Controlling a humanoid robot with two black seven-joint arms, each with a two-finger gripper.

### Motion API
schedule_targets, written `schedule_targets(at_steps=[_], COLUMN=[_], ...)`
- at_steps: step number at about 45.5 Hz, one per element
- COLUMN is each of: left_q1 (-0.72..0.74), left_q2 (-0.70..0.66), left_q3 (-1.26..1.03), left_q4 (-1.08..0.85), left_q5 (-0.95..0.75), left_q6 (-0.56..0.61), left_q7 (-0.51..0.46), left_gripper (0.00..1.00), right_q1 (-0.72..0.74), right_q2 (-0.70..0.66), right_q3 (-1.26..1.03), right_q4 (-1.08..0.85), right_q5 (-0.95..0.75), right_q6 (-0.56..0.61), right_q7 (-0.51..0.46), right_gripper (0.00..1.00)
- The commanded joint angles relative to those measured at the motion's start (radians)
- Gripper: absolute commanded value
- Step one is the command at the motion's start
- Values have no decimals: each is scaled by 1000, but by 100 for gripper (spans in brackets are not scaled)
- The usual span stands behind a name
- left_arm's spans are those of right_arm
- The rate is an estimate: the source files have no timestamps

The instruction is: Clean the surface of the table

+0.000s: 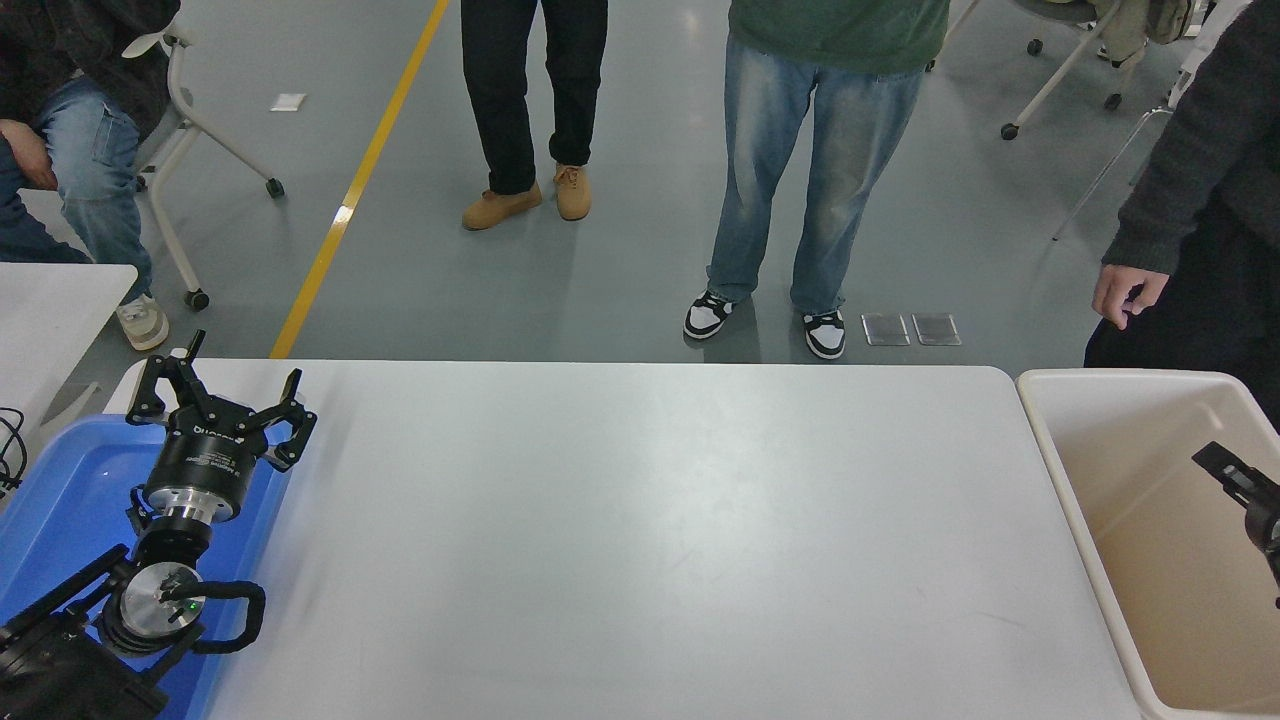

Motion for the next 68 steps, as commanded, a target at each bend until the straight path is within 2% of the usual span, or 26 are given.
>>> schedule_targets(at_steps=[1, 14, 19, 35, 46, 57, 68], left_q1=[0, 0, 0, 0, 0, 0, 0], left_q2=[0, 0, 0, 0, 0, 0, 0], left_q3=[0, 0, 0, 0, 0, 0, 0], left_q4=[0, 0, 0, 0, 0, 0, 0], left_q5=[0, 0, 0, 0, 0, 0, 0], left_q6=[0, 0, 0, 0, 0, 0, 0], left_q7=[0, 0, 0, 0, 0, 0, 0], left_gripper=[99, 99, 99, 99, 99, 99, 99], right_q1=[11, 34, 31, -80, -166, -221, -224], right_q2=[-9, -195, -238, -329, -261, -83, 52], right_q3=[24, 305, 394, 894, 1092, 1305, 1328], right_q4=[-3, 274, 389, 803, 926, 940, 917], right_q5=[9, 34, 38, 38, 37, 38, 40], right_q6=[0, 1, 0, 9, 15, 7, 11], right_q7=[2, 2, 3, 9, 15, 17, 21], right_gripper=[98, 98, 98, 98, 99, 99, 99])
